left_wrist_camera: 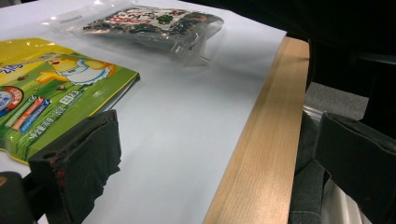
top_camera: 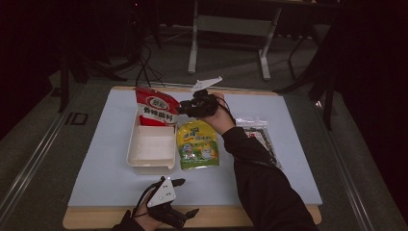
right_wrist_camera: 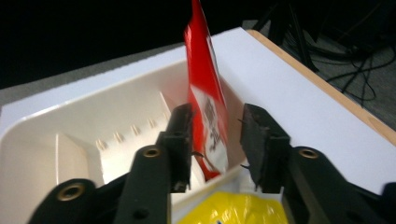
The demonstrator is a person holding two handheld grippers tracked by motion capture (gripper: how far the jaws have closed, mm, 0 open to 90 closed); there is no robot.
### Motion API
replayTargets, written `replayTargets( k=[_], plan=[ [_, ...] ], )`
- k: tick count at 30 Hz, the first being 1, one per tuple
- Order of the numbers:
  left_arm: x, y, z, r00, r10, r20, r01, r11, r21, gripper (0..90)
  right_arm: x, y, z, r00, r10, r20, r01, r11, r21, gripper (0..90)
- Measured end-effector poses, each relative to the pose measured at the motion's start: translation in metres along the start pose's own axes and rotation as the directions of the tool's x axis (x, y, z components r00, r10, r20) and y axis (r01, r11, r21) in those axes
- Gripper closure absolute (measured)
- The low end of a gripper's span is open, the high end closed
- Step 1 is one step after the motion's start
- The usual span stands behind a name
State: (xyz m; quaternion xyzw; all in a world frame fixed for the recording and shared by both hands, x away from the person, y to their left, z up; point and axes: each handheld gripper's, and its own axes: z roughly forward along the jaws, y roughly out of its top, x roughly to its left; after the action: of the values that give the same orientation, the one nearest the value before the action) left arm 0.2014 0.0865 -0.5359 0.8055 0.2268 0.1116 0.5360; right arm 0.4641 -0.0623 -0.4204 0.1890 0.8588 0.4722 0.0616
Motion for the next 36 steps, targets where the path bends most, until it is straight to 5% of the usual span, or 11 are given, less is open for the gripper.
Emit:
replayTargets(
  k=[15,23,28,33,36],
  plan=[
    [-0.001,0.002,0.003,1.0,0.002,0.002,-0.002,1.0,0.001,2.2,-0.012,-0.031,-0.04,0.996,0.024,0.086,-0.025,1.0,0.016,60.5],
    [0.001,0.002,0.004,1.0,0.002,0.004,-0.002,1.0,0.001,2.1,-0.019,-0.055,-0.073,0.9887,0.037,0.145,-0.04,0.999,0.02,68.8],
    [0.001,0.002,0.006,1.0,0.004,0.002,-0.004,1.0,0.006,2.2,-0.029,-0.071,-0.094,0.9796,0.076,0.186,-0.084,0.996,0.033,76.3],
    [0.0,0.001,0.008,0.9999,0.006,0.009,-0.006,0.9999,0.014,2.2,-0.042,-0.097,-0.117,0.9578,0.125,0.259,-0.149,0.986,0.077,88.7],
    [0.0,0.001,0.009,1.0,0.003,0.007,-0.003,0.9999,0.013,2.2,-0.044,-0.1,-0.12,0.9551,0.131,0.266,-0.158,0.984,0.079,89.4]
  ],
)
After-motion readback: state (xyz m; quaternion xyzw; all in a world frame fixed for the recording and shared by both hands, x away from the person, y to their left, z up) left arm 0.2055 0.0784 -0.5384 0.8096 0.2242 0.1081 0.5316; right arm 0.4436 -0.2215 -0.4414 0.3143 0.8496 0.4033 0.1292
